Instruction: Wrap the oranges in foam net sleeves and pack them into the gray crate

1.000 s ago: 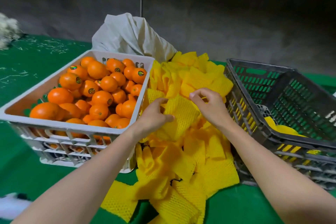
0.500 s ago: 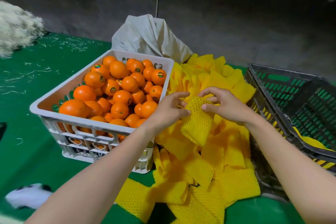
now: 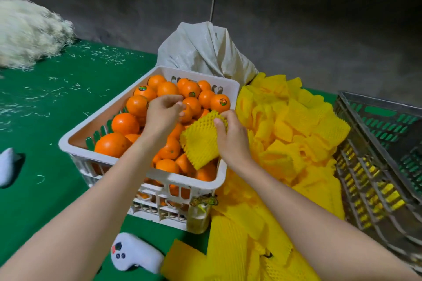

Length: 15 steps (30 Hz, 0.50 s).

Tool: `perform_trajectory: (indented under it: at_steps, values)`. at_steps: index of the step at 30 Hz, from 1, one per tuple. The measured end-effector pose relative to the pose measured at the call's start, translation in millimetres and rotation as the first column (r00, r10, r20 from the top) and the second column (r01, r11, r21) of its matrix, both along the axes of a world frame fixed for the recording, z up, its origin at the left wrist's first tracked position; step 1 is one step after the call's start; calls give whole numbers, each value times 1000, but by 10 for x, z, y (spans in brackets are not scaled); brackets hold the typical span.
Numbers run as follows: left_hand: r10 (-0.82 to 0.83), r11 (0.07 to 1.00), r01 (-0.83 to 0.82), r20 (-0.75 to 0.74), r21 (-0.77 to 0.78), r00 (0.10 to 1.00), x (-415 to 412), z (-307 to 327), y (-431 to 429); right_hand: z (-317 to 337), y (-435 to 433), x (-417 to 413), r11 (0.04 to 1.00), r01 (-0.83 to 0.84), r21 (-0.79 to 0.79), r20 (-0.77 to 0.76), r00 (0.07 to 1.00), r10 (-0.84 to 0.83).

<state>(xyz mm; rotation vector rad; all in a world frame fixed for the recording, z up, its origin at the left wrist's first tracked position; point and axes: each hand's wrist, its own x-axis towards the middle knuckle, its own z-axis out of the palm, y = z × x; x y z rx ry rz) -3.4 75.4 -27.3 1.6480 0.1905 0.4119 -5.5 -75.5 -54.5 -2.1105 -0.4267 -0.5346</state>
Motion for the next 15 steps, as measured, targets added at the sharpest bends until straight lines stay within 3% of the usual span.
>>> perform_trajectory:
  at_steps: [5, 8, 11, 13, 15]
  values:
    - [55, 938, -8, -125, 346, 991, 463, -174, 299, -227, 106, 137, 992, -72, -100, -140, 988, 57]
    - [94, 795, 75, -243, 602, 966, 828, -186, 254, -227, 91, 157, 981, -66, -183, -160, 986, 37]
    - [87, 630, 223, -353, 744, 932, 1074, -317, 142, -213, 92, 170, 975, -49, -215, -140, 990, 19]
    - [154, 503, 234, -353, 832, 923, 1142, -477, 101, -219, 84, 164, 972, -58, -227, -126, 992, 29]
    - [175, 542, 156, -292, 826, 940, 1179, -550, 108, -229, 77, 167, 972, -72, -225, -126, 991, 44]
